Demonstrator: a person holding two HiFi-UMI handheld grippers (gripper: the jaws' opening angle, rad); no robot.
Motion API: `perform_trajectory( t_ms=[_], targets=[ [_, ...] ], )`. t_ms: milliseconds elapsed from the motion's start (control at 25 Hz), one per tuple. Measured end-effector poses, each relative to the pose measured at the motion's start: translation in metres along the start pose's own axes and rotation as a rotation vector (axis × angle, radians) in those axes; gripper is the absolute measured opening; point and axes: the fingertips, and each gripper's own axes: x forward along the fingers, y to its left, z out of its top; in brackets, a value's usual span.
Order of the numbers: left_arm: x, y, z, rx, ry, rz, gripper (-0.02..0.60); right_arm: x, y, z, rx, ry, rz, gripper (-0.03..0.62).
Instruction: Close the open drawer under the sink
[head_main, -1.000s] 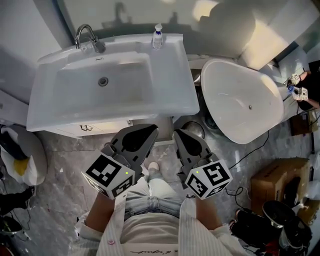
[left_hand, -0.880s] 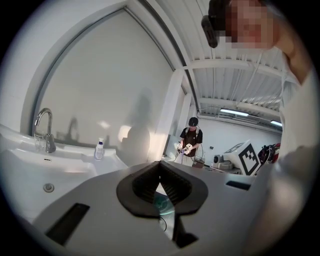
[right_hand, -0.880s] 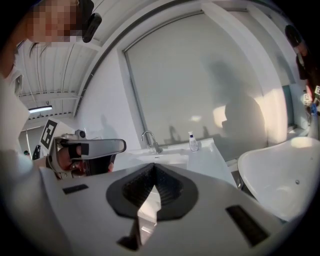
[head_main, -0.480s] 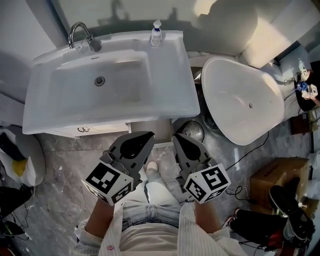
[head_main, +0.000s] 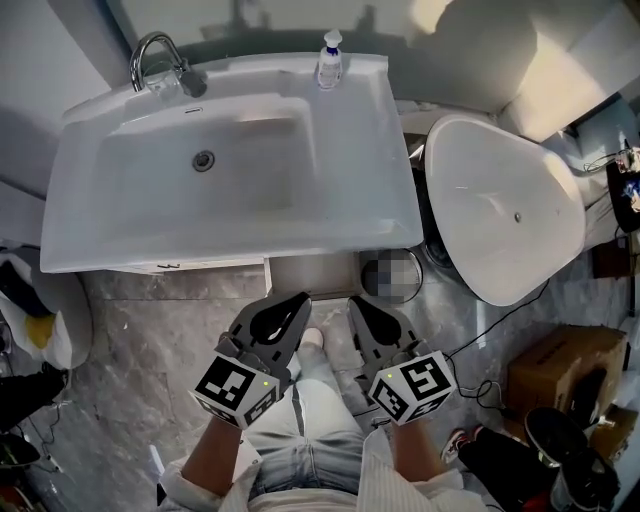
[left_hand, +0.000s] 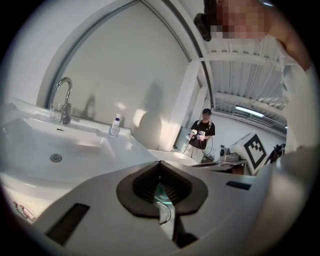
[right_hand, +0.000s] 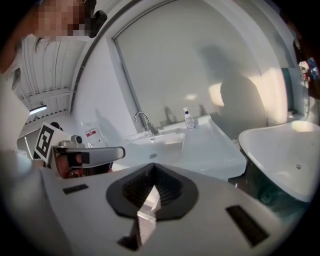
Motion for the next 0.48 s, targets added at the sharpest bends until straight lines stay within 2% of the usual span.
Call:
perform_trajectory(
  t_ms=[480],
  targets=[
    [0.023, 0.034, -0.111, -0.041, 0.093, 0.067, 0.015, 0.039, -0.033, -0.107, 0.030, 0.119, -0.021, 0.009]
  ],
)
